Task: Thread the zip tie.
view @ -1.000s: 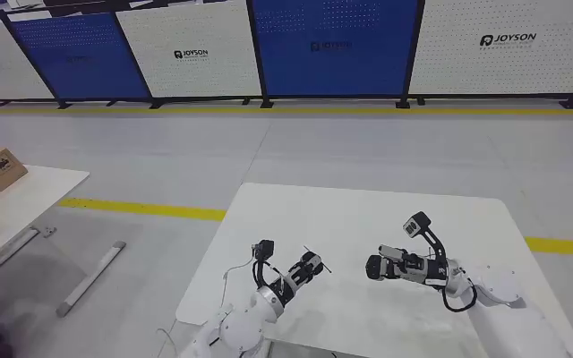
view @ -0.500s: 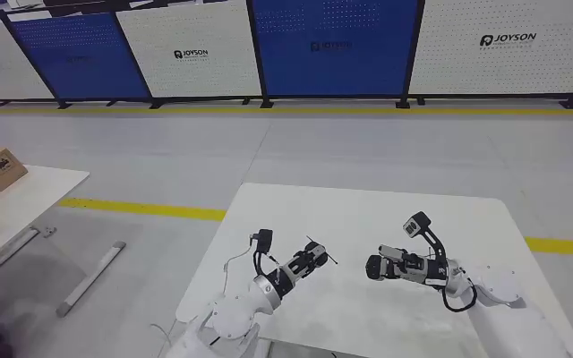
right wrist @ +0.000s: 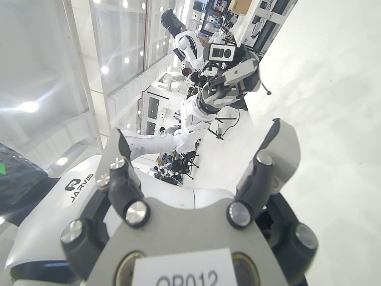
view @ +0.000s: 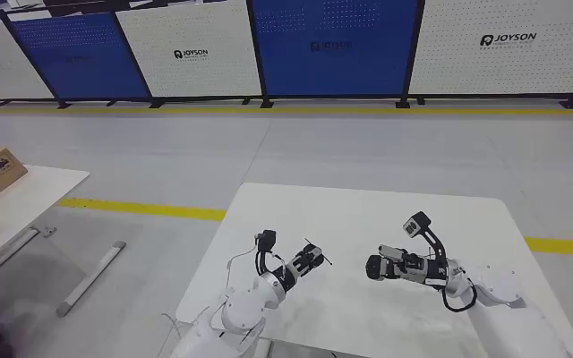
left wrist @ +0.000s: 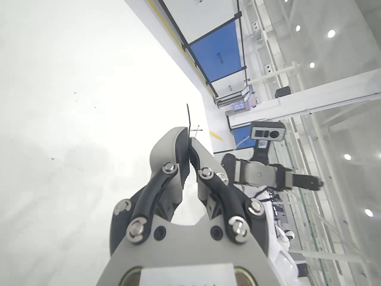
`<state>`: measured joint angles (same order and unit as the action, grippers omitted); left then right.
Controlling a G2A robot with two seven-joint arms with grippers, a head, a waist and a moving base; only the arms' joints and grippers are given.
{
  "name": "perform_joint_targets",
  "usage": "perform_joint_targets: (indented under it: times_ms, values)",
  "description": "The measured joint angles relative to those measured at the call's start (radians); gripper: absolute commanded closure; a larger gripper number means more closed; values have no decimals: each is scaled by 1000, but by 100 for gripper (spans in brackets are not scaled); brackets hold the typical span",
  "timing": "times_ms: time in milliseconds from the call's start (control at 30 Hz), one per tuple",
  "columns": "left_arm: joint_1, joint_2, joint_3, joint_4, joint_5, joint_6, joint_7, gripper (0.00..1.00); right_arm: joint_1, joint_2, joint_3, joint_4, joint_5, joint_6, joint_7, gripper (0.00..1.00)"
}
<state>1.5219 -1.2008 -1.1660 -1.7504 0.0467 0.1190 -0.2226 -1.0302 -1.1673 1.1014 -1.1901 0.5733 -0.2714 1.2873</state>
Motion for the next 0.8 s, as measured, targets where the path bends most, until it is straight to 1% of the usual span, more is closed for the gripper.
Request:
perform_joint_targets:
  times_ms: [500,533,600,667,700,733,800]
  values:
    - [1,0,0,-1,-4,-2,-1,100,0,0,0,0,0,0,0,0]
    - [1,0,0,-3,-6,-7,0,100,0,0,0,0,0,0,0,0]
    - [9,0,-4,-22,-19,-26,7,100,0,0,0,0,0,0,0,0]
    - [30,2,-22,-60,-46,-58,13,100,0,0,0,0,0,0,0,0]
    - [42,4,-31,-77,-55,-74,11,100,0,0,0,0,0,0,0,0]
    - [59,6,-44,-102,-64,-100,6,100,0,0,0,0,0,0,0,0]
    - [89,11,-61,-137,-66,-139,-11,100,0,0,0,0,0,0,0,0]
